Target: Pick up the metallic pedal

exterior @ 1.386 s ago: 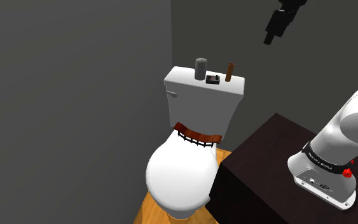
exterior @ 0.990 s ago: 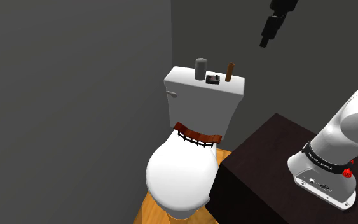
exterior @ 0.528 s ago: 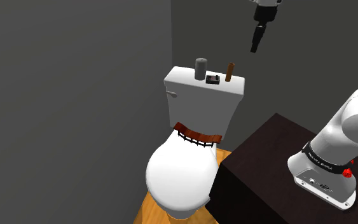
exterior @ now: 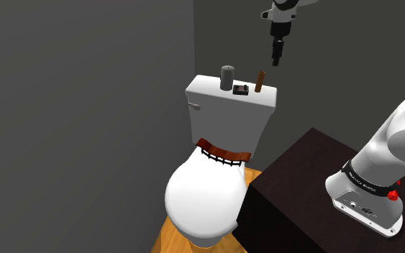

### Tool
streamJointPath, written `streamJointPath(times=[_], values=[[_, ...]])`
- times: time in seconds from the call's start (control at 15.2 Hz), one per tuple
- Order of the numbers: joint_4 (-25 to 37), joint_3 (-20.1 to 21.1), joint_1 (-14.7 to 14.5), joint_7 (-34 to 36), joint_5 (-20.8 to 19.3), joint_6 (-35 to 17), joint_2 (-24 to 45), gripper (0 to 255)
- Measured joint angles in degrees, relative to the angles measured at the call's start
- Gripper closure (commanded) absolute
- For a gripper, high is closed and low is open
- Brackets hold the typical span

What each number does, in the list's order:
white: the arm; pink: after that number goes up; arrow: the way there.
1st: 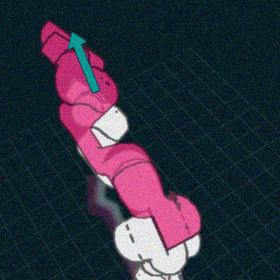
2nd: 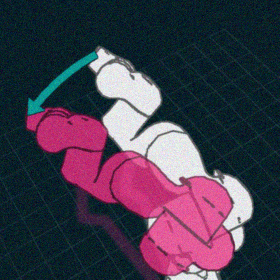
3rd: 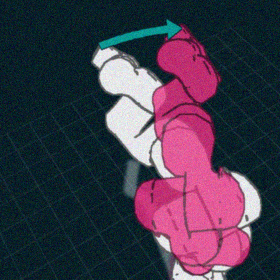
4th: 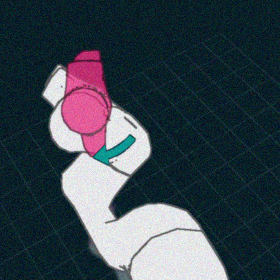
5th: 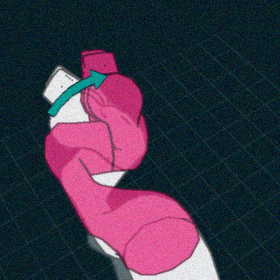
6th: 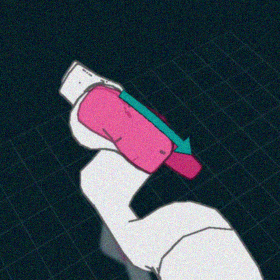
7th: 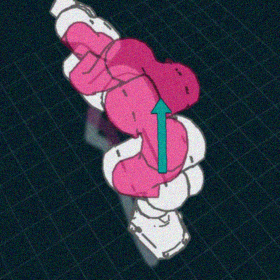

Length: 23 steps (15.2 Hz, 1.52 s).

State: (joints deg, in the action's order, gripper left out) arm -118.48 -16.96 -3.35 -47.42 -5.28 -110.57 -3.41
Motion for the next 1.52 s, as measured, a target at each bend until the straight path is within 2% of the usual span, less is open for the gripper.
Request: streamJointPath(times=[0.33,0.92,1.06,1.25,1.52], values=[[8.83,-0.40,0.74,-10.26,2.07,-0.62,12.53,0],[30.78,2.45,4.04,-25.24,3.69,2.18,36.40,0],[37.90,3.41,4.66,-27.77,3.58,4.21,42.43,0],[41.54,4.00,5.13,-29.76,3.28,4.53,46.41,0],[41.87,4.25,5.32,-29.82,3.42,2.81,48.58,0]])
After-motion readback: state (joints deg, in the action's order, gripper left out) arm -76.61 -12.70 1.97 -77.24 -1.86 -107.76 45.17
